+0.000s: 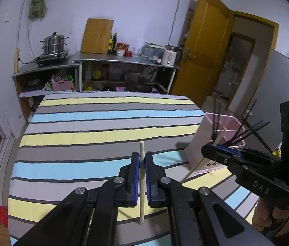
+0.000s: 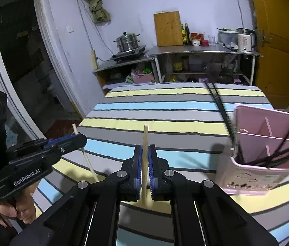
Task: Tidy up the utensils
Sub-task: 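Lift both wooden chopsticks upright and carry them over the pink holder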
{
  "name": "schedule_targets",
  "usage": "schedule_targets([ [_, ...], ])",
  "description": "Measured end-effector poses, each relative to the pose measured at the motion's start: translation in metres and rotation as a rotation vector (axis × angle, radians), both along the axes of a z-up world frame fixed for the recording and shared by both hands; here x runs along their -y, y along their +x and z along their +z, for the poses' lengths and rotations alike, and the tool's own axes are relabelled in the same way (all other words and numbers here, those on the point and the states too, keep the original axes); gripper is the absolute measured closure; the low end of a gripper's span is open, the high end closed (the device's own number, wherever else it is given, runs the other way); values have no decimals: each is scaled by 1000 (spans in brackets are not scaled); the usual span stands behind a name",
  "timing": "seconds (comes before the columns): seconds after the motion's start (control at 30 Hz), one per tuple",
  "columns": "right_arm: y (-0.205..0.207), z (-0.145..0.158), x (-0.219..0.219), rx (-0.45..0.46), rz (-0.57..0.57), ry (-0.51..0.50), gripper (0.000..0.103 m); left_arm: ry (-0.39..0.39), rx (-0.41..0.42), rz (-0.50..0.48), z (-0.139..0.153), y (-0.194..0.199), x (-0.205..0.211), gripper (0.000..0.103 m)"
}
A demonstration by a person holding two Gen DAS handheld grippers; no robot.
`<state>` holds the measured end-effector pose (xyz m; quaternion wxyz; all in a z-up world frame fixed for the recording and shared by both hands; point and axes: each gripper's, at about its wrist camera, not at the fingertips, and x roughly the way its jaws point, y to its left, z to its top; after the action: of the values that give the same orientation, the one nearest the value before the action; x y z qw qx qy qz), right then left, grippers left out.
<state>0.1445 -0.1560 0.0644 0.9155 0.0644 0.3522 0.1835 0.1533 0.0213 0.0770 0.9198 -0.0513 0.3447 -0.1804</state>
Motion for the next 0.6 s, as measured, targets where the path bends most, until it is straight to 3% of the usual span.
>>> schedule_targets([
  [0.4, -22, 11, 39, 14, -59, 22, 97, 20, 0, -72, 12, -18, 34, 98],
  [0.6, -41, 20, 66, 37, -108, 28, 97, -7, 6, -128, 23, -21, 59, 98],
])
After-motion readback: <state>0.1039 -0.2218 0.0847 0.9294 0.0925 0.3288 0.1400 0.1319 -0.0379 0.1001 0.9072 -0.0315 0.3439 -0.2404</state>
